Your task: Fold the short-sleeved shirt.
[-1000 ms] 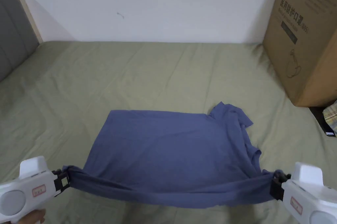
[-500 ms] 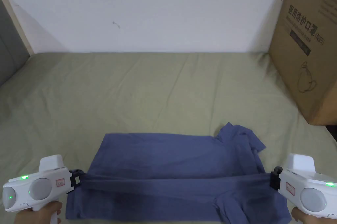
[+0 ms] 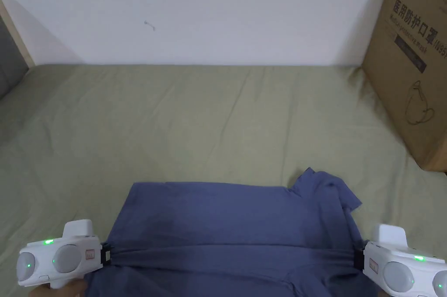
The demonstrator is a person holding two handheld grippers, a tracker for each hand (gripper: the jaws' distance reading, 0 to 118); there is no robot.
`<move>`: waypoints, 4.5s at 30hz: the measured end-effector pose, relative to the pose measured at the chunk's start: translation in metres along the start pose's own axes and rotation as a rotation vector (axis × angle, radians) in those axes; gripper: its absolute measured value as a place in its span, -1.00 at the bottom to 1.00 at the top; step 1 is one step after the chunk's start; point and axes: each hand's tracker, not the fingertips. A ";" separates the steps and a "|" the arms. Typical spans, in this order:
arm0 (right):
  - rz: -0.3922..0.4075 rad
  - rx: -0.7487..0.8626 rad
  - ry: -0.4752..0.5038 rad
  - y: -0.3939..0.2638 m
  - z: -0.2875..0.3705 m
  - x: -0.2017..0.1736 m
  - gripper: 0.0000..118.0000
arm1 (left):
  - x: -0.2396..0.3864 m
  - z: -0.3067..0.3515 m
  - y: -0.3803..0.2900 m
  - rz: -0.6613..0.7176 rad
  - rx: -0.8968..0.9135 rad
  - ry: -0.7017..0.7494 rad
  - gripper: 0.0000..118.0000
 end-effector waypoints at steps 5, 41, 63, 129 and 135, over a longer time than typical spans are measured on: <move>-0.014 0.151 0.069 0.008 0.068 0.000 -0.06 | -0.003 0.045 0.006 0.051 0.129 -0.115 0.46; 0.076 0.755 0.032 -0.035 0.307 -0.011 -1.00 | 0.024 0.221 -0.069 -0.103 0.596 -0.175 -1.00; 0.075 0.529 0.008 -0.029 0.221 -0.030 -1.00 | -0.012 0.026 -0.064 0.004 -0.082 -0.061 0.17; -0.074 0.173 0.127 -0.110 0.230 0.028 0.28 | -0.026 0.179 -0.151 0.131 0.169 -0.190 0.56; -0.008 0.484 0.178 -0.057 0.313 0.009 0.28 | 0.011 0.274 -0.115 0.027 0.486 -0.181 0.56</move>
